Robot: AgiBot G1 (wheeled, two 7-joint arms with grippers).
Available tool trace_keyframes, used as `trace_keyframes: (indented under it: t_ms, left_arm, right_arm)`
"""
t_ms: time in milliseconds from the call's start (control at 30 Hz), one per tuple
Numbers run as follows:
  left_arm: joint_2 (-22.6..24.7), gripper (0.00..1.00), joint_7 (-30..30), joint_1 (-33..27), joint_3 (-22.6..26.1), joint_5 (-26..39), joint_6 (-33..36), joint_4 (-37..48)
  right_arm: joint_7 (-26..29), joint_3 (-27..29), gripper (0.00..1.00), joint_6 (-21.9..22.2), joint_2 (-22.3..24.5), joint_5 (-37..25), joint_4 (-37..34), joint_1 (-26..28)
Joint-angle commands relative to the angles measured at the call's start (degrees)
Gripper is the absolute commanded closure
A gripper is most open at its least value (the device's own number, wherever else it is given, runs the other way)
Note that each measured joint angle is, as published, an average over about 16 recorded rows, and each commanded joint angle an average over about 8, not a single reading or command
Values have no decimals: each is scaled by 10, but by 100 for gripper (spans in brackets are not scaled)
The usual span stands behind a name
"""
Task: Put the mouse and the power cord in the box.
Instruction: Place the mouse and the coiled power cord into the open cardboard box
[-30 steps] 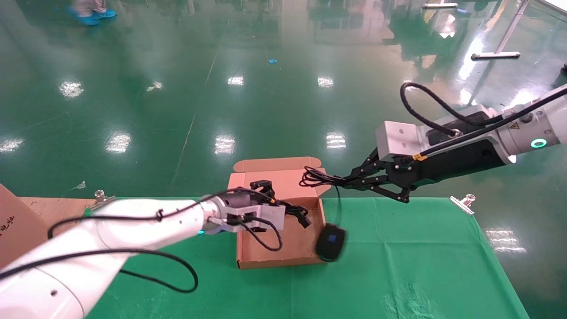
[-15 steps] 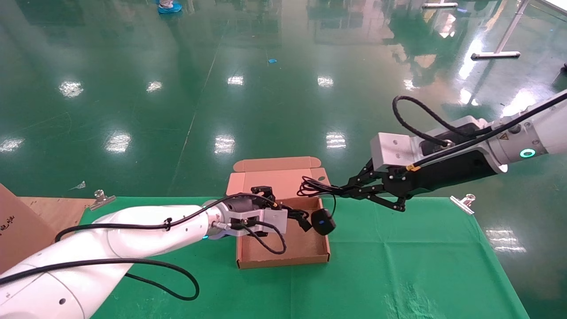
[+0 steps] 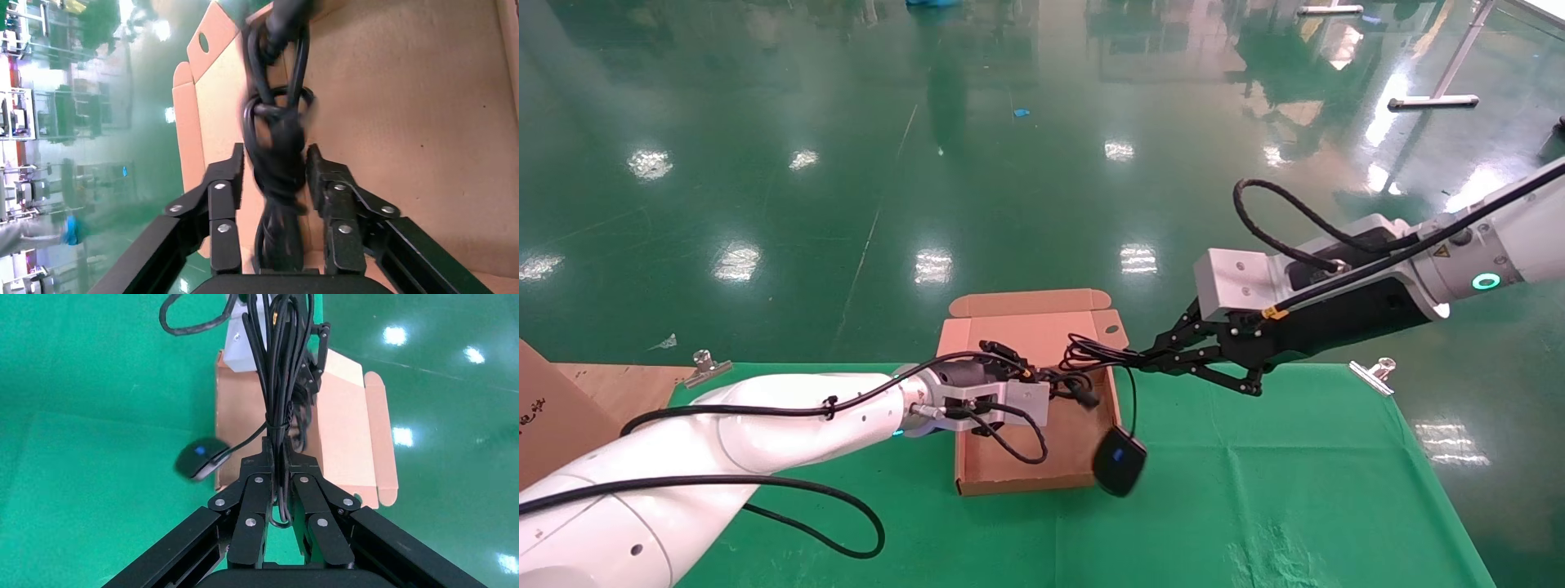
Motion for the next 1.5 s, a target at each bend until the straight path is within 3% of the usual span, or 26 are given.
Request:
trace_keyframes:
  t_ms: [33, 200, 400, 667, 900, 1033, 1267, 1500]
  left_arm:
    - [0, 0, -1, -1, 6, -7, -3, 1]
    - [-3, 0, 12, -13, 20, -19, 8, -2]
    - [-24, 0, 49, -50, 9, -56, 68, 9]
    - [-97, 0, 106, -79, -27, -111, 148, 10]
    - [-167, 0, 124, -81, -43, -135, 184, -5]
    - [-198, 0, 127, -76, -48, -142, 191, -7]
    - [-239, 0, 127, -71, -58, -156, 204, 9]
    - [-248, 0, 121, -72, -66, -170, 209, 42]
  right_arm:
    - [1, 0, 100, -1, -1, 0, 0, 2]
    - [4, -1, 100, -2, -11, -2, 1, 7]
    - [8, -7, 100, 14, -35, -11, 5, 4]
    - [19, -14, 100, 51, -73, -19, 29, -24]
    - [59, -22, 100, 84, -86, -3, 117, -73]
    - [90, -41, 100, 143, -88, 17, 186, -114]
    - [131, -109, 100, 298, -89, 55, 283, -190]
    - [166, -196, 100, 381, -88, 83, 306, -238]
